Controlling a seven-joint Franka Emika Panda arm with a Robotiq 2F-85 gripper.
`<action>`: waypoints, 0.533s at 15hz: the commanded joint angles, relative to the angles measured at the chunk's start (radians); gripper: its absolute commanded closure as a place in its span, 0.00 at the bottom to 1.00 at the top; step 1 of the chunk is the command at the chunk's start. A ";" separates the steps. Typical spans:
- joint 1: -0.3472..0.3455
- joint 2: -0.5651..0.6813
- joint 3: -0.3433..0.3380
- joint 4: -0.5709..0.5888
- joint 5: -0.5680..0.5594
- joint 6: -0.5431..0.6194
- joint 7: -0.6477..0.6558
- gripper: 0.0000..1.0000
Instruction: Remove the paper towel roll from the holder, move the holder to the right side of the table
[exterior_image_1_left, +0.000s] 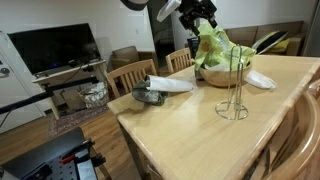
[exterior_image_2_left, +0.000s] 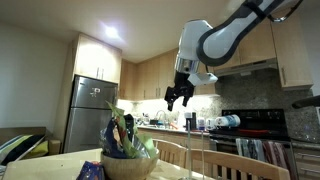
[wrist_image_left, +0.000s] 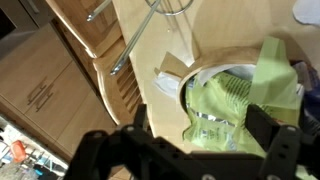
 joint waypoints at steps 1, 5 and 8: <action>-0.008 -0.046 0.039 -0.096 0.002 0.043 -0.120 0.00; -0.025 -0.033 0.078 -0.116 0.047 0.017 -0.252 0.00; -0.010 -0.006 0.063 -0.096 0.029 0.021 -0.222 0.00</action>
